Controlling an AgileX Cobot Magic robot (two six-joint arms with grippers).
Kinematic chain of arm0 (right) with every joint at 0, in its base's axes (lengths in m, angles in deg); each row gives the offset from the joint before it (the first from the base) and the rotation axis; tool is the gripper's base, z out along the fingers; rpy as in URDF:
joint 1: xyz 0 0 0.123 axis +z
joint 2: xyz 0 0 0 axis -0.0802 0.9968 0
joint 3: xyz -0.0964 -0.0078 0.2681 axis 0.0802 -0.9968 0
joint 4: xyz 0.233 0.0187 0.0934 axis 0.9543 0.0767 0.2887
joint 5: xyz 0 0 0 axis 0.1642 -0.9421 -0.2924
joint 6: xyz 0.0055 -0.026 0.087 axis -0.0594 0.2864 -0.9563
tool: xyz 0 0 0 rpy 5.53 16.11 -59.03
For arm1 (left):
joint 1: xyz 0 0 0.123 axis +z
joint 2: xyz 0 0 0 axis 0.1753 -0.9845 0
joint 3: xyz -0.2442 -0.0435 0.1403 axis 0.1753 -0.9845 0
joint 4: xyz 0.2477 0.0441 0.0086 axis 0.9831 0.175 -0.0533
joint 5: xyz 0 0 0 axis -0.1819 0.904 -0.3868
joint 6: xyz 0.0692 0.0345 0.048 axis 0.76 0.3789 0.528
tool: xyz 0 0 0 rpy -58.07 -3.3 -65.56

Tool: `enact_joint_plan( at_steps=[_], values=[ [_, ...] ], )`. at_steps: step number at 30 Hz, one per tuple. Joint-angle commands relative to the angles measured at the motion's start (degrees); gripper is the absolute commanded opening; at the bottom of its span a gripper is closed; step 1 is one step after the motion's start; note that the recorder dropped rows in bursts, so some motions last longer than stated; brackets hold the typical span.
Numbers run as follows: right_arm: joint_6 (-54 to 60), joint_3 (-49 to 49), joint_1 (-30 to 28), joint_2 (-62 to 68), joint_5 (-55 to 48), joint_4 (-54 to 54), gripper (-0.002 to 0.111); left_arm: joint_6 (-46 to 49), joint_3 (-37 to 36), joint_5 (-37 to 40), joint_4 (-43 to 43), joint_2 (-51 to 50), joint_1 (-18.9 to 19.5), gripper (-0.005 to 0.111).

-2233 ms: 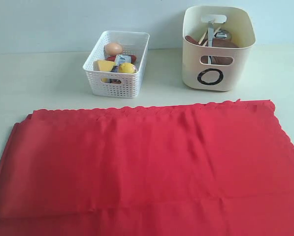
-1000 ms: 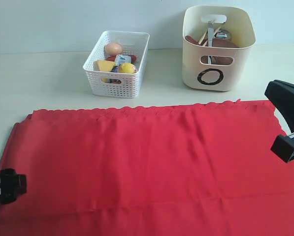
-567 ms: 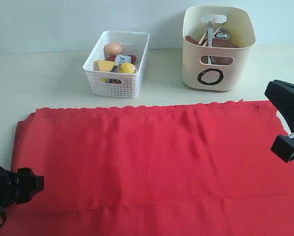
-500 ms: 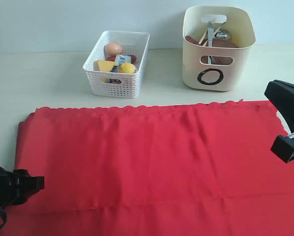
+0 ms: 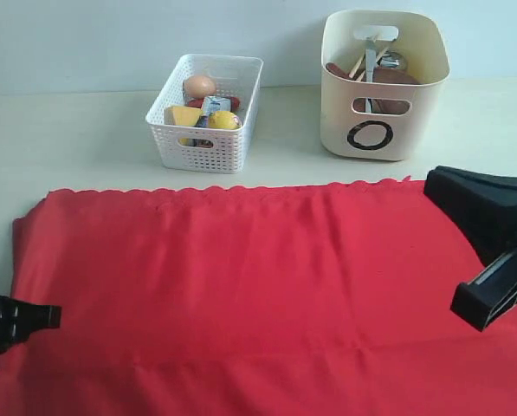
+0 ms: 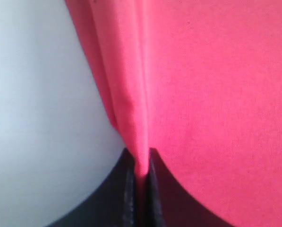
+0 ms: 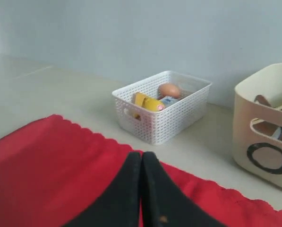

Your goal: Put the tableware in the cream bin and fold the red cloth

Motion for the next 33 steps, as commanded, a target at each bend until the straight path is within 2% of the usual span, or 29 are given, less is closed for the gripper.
enact_joint_plan(
  at_steps=[1,6,9,12,15,19,21,28,31,33],
  values=[
    [-10.42,2.84,0.27,6.15,2.34,-14.64,0.0,1.74,4.25,9.56,0.0,4.25,2.5,0.0],
    [-19.16,5.49,0.27,16.92,6.93,-26.03,0.0,1.84,9.13,16.9,-1.17,11.34,2.5,0.0],
    [-21.99,6.89,0.27,23.56,11.39,-32.67,0.0,1.97,12.44,21.69,-2.17,16.3,1.14,0.0],
    [-23.51,8.46,0.27,30.51,13.09,-34.68,0.0,2.43,15.82,25.78,-2.62,20.69,-2.27,0.0],
    [-24.1,10.44,1.93,36.91,12.96,-35.14,0.0,4.08,20.13,29.43,-3.72,24.23,-7.23,0.0],
    [-25.21,15.3,9.21,45.31,8.88,-35.17,0.0,5.44,26.32,36.27,-4.09,26.87,-12.3,0.0],
    [-29.36,20.21,15.01,51.42,0.93,-35.47,0.0,6.49,29.72,40.89,-4.09,27.23,-13.88,0.0],
    [-39.22,33.57,27.9,61.77,-5.18,-41.64,0.0,7.95,32.16,44.3,-3.94,27.23,-14.4,0.0],
    [-51.47,40.92,31.81,64.05,-6.37,-53.55,0.0,9.44,32.16,44.9,-5.31,26.73,-14.4,0.0],
    [-55.3,44.03,32.26,64.56,-6.37,-58.33,0.0,11.74,32.16,44.9,-8.51,26.09,-14.49,0.0]
  ],
)
